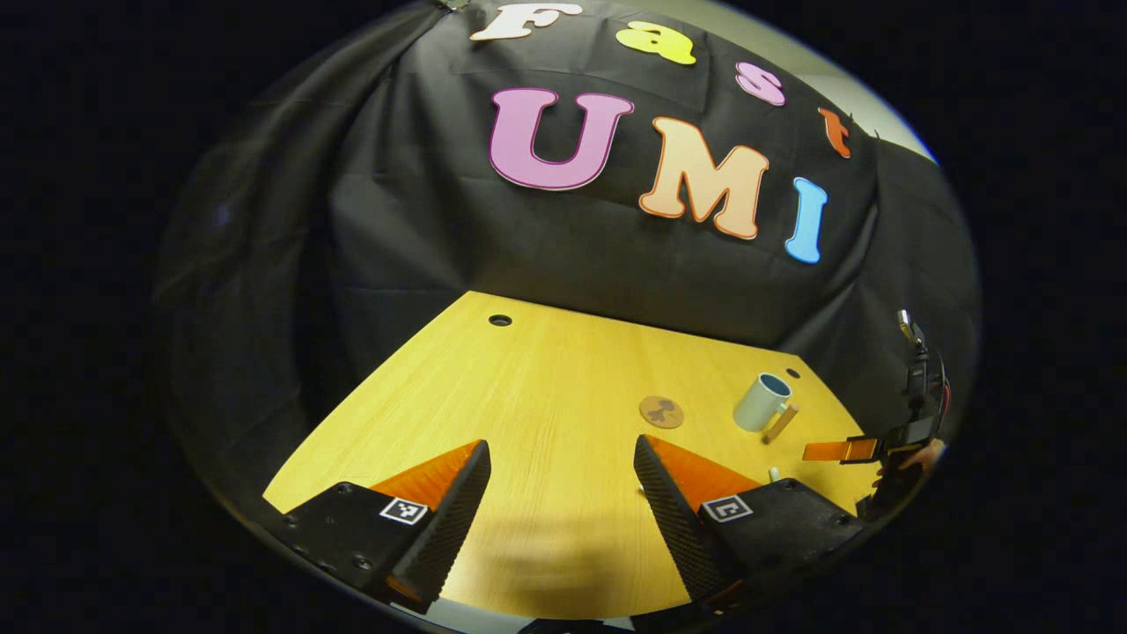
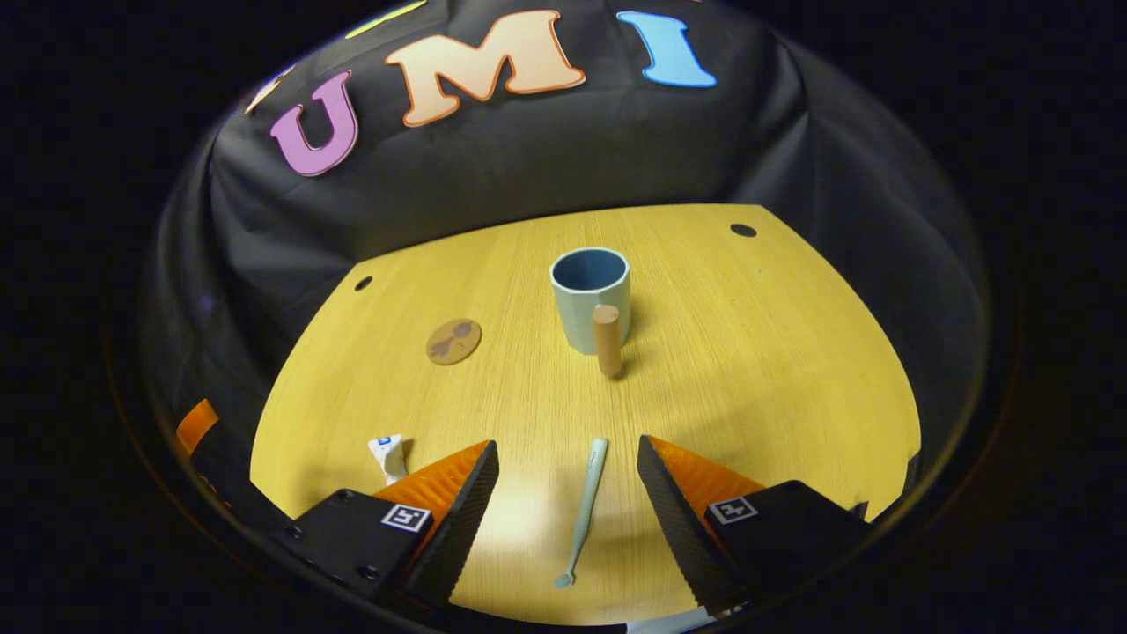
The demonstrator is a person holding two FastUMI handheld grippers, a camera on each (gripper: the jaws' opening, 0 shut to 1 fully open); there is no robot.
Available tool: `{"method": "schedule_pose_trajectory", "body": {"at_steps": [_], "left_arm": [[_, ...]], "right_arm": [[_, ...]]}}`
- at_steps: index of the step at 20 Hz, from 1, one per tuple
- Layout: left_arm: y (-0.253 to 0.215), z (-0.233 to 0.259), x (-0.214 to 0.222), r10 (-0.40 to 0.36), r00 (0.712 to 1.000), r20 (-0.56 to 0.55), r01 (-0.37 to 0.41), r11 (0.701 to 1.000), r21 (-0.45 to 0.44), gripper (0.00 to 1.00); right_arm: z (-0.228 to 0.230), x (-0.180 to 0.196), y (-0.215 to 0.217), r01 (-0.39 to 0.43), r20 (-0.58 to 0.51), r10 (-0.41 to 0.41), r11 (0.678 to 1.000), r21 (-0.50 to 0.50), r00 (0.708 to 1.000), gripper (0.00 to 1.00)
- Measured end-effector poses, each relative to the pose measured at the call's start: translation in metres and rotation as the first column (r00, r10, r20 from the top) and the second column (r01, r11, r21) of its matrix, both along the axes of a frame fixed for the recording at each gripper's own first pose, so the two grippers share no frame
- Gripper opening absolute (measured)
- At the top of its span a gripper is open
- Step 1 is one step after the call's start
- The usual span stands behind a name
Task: Put the toothbrush and toothpaste on the desktop into the cup, then pick up the cup and place it on the coaster on the desktop.
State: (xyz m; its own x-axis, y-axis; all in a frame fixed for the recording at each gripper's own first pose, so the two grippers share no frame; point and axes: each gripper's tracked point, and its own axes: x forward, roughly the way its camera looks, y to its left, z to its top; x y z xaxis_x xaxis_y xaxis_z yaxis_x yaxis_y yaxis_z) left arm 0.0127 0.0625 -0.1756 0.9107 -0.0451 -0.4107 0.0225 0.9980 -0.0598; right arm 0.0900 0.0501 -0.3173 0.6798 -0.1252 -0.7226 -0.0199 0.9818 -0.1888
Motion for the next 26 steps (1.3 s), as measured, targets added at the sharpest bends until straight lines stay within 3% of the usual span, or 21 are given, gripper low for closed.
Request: {"method": "schedule_pose_trajectory", "body": {"at_steps": [2, 3, 4, 6, 8, 9, 10, 11, 12, 13, 16, 17, 18, 19, 22, 23, 24, 25, 26], "left_arm": [[0.001, -0.001, -0.002, 0.022, 1.000, -0.005, -0.022, 0.999, 0.031, 0.96], [0.000, -0.001, -0.003, 0.039, 0.999, -0.009, -0.038, 0.999, 0.032, 0.96], [-0.003, -0.004, -0.006, 0.054, 0.998, -0.017, -0.053, 0.998, 0.021, 0.96], [-0.009, -0.015, -0.011, 0.095, 0.995, -0.043, -0.095, 0.995, -0.011, 0.96], [-0.016, -0.022, -0.013, 0.124, 0.990, -0.062, -0.127, 0.991, -0.040, 0.97], [-0.018, -0.026, -0.015, 0.139, 0.988, -0.070, -0.142, 0.989, -0.043, 0.97], [-0.019, -0.032, -0.015, 0.153, 0.985, -0.079, -0.157, 0.987, -0.041, 0.96], [-0.019, -0.035, -0.015, 0.166, 0.983, -0.085, -0.169, 0.985, -0.036, 0.96], [-0.018, -0.036, -0.016, 0.176, 0.980, -0.088, -0.179, 0.983, -0.032, 0.97], [-0.017, -0.036, -0.014, 0.184, 0.979, -0.088, -0.187, 0.982, -0.027, 0.97], [-0.015, -0.035, -0.015, 0.203, 0.975, -0.093, -0.205, 0.979, -0.018, 0.97], [-0.016, -0.038, -0.015, 0.205, 0.974, -0.099, -0.208, 0.978, -0.019, 0.97], [-0.018, -0.038, -0.014, 0.206, 0.973, -0.103, -0.210, 0.978, -0.020, 0.97], [-0.019, -0.040, -0.014, 0.207, 0.973, -0.105, -0.210, 0.977, -0.021, 0.97], [-0.019, -0.043, -0.015, 0.209, 0.972, -0.110, -0.213, 0.977, -0.024, 0.97], [-0.020, -0.044, -0.014, 0.208, 0.972, -0.111, -0.212, 0.977, -0.027, 0.97], [-0.021, -0.045, -0.015, 0.209, 0.971, -0.113, -0.214, 0.976, -0.031, 0.97], [-0.022, -0.046, -0.015, 0.210, 0.971, -0.115, -0.215, 0.976, -0.034, 0.97], [-0.021, -0.048, -0.014, 0.212, 0.970, -0.118, -0.217, 0.975, -0.038, 0.97]], "right_arm": [[-0.018, 0.006, -0.007, 0.006, -0.068, -0.006, 1.000, -0.006, 0.998, 0.99], [-0.026, 0.007, -0.011, 0.003, -0.106, -0.004, 1.000, -0.010, 0.994, 0.94], [-0.033, 0.009, -0.014, 0.001, -0.137, -0.003, 1.000, -0.015, 0.991, 0.99], [-0.047, 0.010, -0.018, 0.009, -0.197, -0.013, 1.000, -0.018, 0.980, 0.98], [-0.057, 0.013, -0.020, 0.019, -0.241, -0.022, 1.000, -0.017, 0.970, 0.92], [-0.061, 0.014, -0.021, 0.022, -0.260, -0.027, 1.000, -0.022, 0.965, 0.98], [-0.066, 0.014, -0.023, 0.024, -0.279, -0.031, 0.999, -0.029, 0.960, 0.97], [-0.070, 0.015, -0.026, 0.028, -0.298, -0.038, 0.999, -0.039, 0.954, 0.89], [-0.074, 0.014, -0.028, 0.035, -0.313, -0.049, 0.998, -0.050, 0.948, 0.96], [-0.077, 0.013, -0.033, 0.046, -0.330, -0.066, 0.997, -0.067, 0.942, 0.84], [-0.079, 0.015, -0.037, 0.063, -0.346, -0.089, 0.994, -0.088, 0.934, 0.82], [-0.079, 0.015, -0.040, 0.067, -0.359, -0.100, 0.992, -0.102, 0.928, 0.77], [-0.080, 0.016, -0.041, 0.062, -0.363, -0.099, 0.992, -0.111, 0.926, 0.82], [-0.080, 0.016, -0.041, 0.056, -0.374, -0.098, 0.991, -0.123, 0.922, 0.71], [-0.080, 0.017, -0.048, 0.042, -0.388, -0.114, 0.981, -0.189, 0.915, 0.65], [-0.078, 0.016, -0.047, 0.038, -0.395, -0.115, 0.980, -0.197, 0.912, 0.49], [-0.080, 0.017, -0.047, 0.036, -0.399, -0.116, 0.979, -0.203, 0.910, 0.47], [-0.081, 0.017, -0.047, 0.039, -0.405, -0.122, 0.978, -0.206, 0.906, 0.57], [-0.081, 0.016, -0.047, 0.048, -0.409, -0.132, 0.977, -0.209, 0.903, 0.47]]}}
